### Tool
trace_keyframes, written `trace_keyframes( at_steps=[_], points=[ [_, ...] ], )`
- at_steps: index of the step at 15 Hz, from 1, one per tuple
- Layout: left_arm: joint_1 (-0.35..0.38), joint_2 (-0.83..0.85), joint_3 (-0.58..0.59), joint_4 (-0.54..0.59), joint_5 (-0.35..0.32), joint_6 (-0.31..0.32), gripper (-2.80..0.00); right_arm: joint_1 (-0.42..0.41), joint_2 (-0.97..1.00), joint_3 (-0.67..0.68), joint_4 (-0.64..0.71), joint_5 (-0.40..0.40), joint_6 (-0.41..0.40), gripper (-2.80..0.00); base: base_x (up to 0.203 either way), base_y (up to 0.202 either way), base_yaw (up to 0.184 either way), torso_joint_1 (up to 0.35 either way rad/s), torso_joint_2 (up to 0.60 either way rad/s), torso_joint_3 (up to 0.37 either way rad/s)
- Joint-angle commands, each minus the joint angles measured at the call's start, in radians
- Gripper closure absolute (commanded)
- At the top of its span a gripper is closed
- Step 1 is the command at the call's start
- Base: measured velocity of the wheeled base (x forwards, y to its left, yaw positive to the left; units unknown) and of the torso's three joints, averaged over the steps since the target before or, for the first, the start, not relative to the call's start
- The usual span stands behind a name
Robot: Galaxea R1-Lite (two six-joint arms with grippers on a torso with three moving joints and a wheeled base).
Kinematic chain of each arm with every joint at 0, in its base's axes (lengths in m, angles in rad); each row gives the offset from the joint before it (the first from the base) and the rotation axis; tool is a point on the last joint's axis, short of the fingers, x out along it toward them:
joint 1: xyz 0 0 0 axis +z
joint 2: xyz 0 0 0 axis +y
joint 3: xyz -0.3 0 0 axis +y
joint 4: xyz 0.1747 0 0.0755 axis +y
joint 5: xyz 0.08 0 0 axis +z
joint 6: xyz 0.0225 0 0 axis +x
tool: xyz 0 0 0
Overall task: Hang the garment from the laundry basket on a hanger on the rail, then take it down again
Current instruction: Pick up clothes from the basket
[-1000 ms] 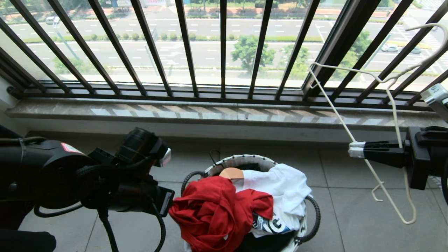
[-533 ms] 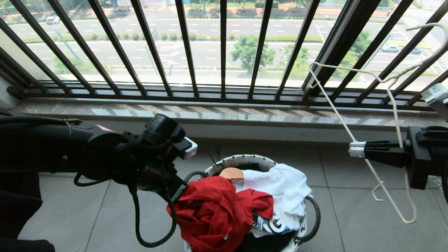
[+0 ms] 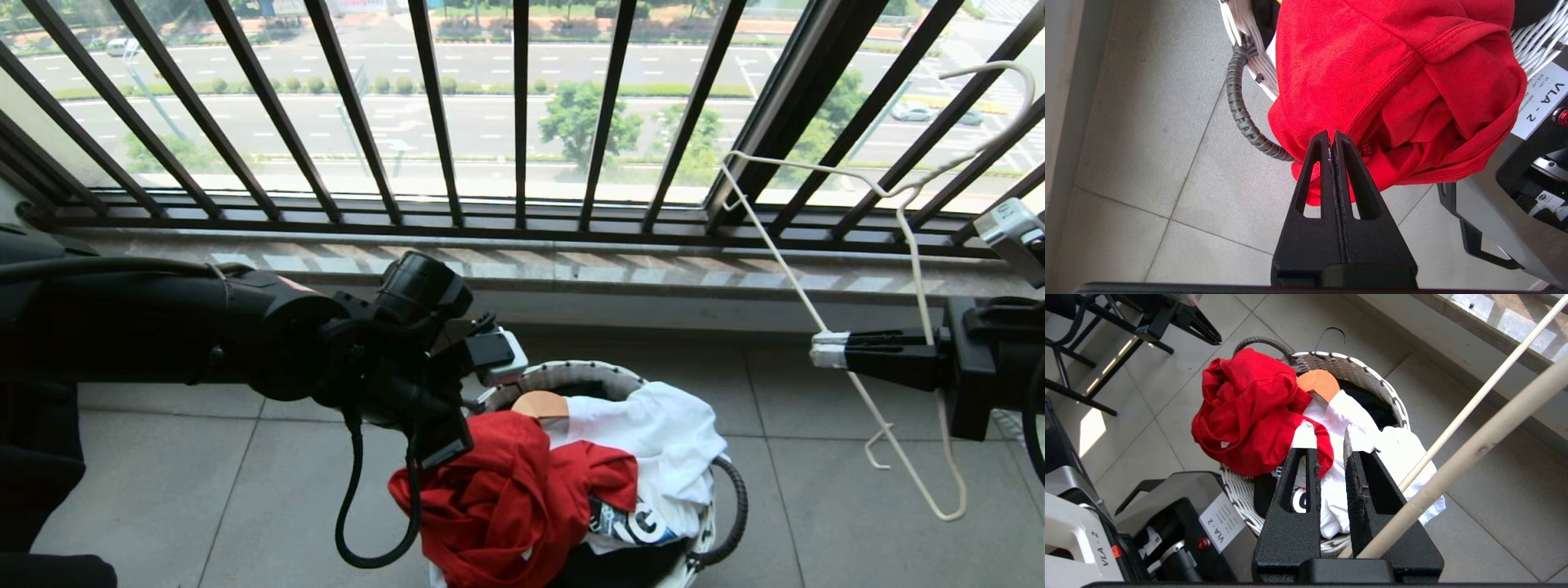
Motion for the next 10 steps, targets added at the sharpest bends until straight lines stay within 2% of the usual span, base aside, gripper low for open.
trace_keyframes(
  at_steps=[1, 3, 6, 10],
  points=[
    [-0.045, 0.008, -0.004, 0.002, -0.001, 0.011, -2.8, 0.0, 0.012, -0.001, -0.001, -0.002, -0.002, 0.0, 0.0, 0.0, 0.0, 0.0, 0.0, 0.0],
    [-0.057, 0.015, -0.007, -0.003, -0.003, 0.011, -2.8, 0.0, 0.012, -0.001, -0.001, -0.006, -0.002, 0.0, 0.0, 0.0, 0.0, 0.0, 0.0, 0.0],
    [-0.059, 0.02, 0.001, -0.001, -0.053, 0.009, -2.8, -0.008, 0.012, -0.005, -0.001, -0.012, -0.002, 0.0, 0.0, 0.0, 0.0, 0.0, 0.0, 0.0],
    [-0.076, 0.058, 0.009, -0.005, -0.051, 0.006, -2.8, -0.008, 0.013, -0.008, -0.001, -0.012, -0.002, 0.0, 0.0, 0.0, 0.0, 0.0, 0.0, 0.0]
  ],
)
